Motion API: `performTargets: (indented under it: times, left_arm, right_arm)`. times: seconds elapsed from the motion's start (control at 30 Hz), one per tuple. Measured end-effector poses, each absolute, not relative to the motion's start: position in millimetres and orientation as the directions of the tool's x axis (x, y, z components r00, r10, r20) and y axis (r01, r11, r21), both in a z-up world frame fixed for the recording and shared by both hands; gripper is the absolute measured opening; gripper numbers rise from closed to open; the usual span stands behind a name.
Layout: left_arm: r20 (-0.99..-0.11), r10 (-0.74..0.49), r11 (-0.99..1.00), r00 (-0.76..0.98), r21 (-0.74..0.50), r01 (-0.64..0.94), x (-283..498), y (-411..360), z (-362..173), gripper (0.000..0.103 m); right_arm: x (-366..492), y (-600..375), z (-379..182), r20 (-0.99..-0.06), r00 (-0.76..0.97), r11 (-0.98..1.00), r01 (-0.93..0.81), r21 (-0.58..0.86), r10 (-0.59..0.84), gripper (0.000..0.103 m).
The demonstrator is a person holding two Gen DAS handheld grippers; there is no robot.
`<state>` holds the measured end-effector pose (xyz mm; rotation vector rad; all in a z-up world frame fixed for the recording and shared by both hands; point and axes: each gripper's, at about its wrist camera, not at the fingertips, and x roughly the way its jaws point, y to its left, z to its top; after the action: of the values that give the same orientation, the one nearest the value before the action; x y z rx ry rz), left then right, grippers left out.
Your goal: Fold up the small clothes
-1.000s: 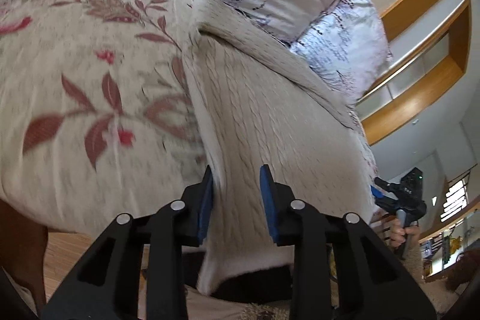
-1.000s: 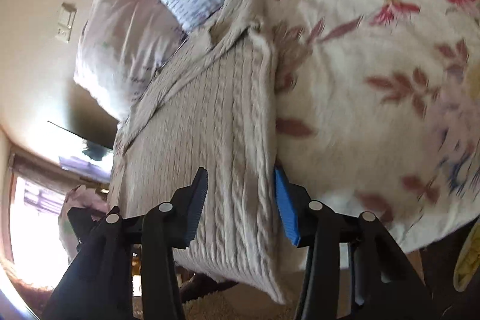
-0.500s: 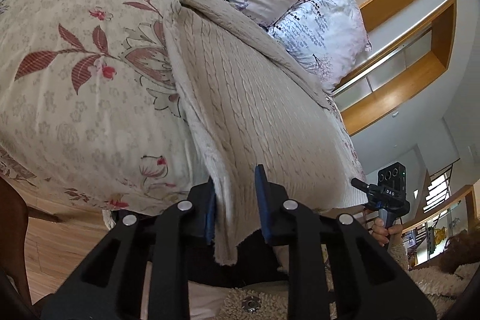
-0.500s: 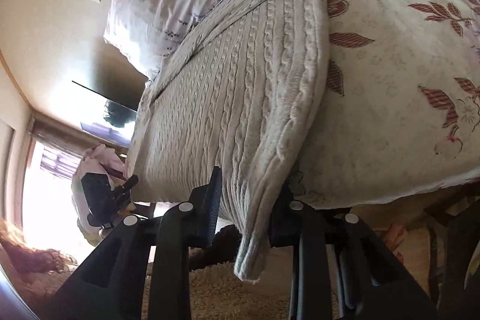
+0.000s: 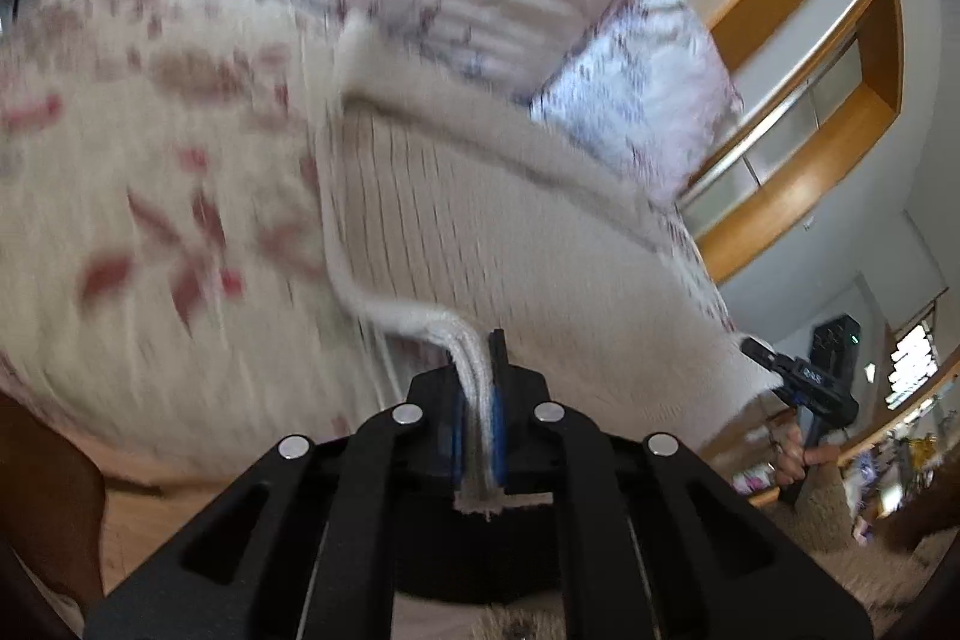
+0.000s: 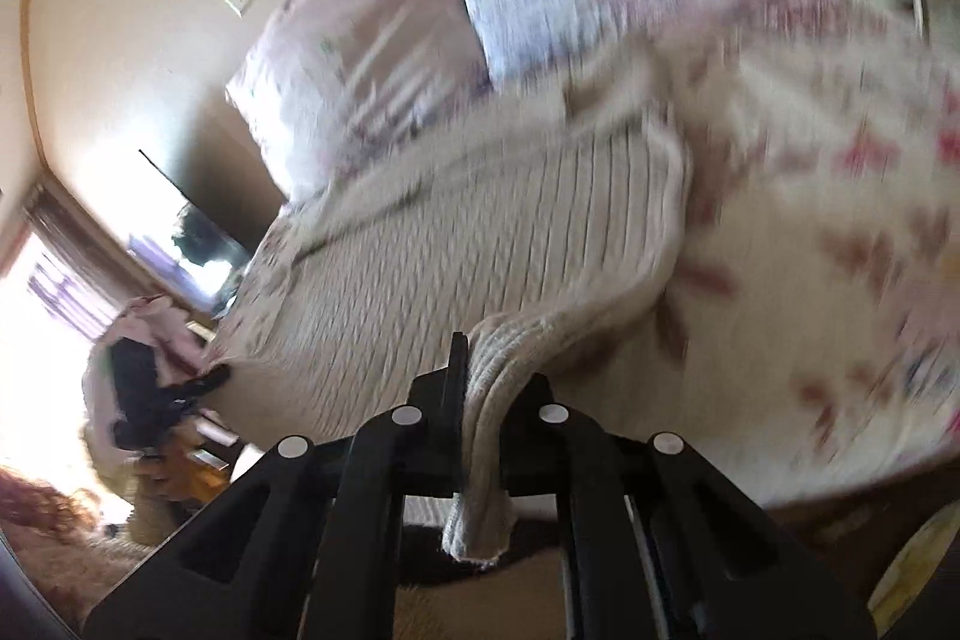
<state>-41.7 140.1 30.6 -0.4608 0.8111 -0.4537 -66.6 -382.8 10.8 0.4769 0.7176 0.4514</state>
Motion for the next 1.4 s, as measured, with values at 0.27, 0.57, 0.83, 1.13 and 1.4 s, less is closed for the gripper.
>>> performTargets:
  times: [0.27,0.57,0.83,1.13,1.4]
  left_arm:
    - [-0.521,-0.434,0.873,0.735,-0.443,0.202,3,138,90,0.006]
    - [-0.516,-0.309,0.931,0.799,-0.338,0.141,78,118,121,0.006]
    - [-0.544,-0.270,0.935,0.795,-0.345,0.082,150,112,113,0.006]
    - [-0.613,-0.244,0.933,0.752,-0.359,0.009,208,105,74,0.006]
    - [-0.707,-0.269,0.902,0.654,-0.423,-0.087,239,110,19,0.006]
  right_arm:
    - [-53,-375,60,-0.378,0.851,0.907,-0.233,0.352,0.366,0.008]
    - [-8,-356,87,-0.311,0.919,0.967,-0.198,0.163,0.241,0.008]
    - [47,-347,85,-0.320,0.930,0.983,-0.158,0.089,0.179,0.008]
    - [118,-352,53,-0.440,0.882,0.982,-0.115,0.152,0.172,0.008]
    - [171,-374,-3,-0.626,0.736,0.934,-0.024,0.355,0.257,0.009]
